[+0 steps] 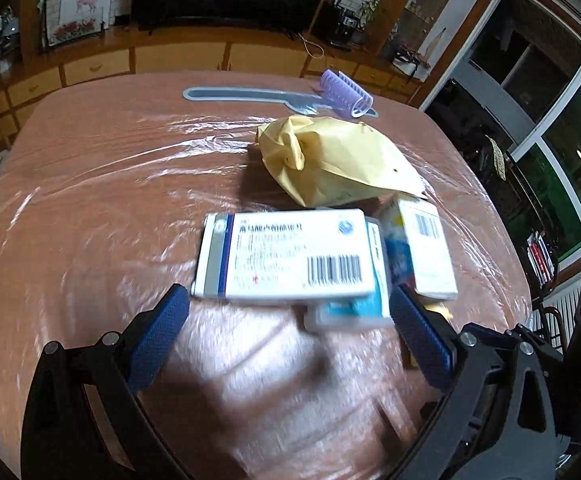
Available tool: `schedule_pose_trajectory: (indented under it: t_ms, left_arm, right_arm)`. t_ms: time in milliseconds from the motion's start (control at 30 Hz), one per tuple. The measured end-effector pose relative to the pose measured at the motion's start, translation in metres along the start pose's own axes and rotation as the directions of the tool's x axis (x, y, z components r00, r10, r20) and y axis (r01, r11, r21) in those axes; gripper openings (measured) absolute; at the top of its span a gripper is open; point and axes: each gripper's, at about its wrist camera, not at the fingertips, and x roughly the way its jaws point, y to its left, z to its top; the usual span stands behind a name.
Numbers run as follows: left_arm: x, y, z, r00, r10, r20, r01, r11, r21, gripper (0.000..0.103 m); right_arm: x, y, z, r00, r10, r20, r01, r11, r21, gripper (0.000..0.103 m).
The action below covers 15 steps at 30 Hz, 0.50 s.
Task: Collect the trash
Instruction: 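Grasp the yellow cup with the right gripper while the left gripper grasps the white medicine box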
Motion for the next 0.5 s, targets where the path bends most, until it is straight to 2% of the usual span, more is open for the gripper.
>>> schedule_pose_trajectory:
  t_ms: [133,367,500]
  left_arm:
    - [0.008,-0.002,0.006,1.0,-0.02,-0.007,0.02,0.999,0.033,0.1]
    - [0.008,-0.002,0.017,1.0,-0.004,0.016,0.003,0.996,0.086,0.101]
    - [0.015,0.003,0.02,1.0,-0.01,-0.013,0.011,0.994,0.11,0.101]
  right_arm:
    - [0.006,0.002,0.007,1.0,-0.017,0.001,0.017,1.0,0.014,0.094]
    - [0.01,0.004,0.007,0.999,-0.035,-0.011,0.035,0.998,0.061,0.092]
    - [0.012,0.007,0.007,0.999,-0.034,-0.017,0.035,0.997,0.071,0.091]
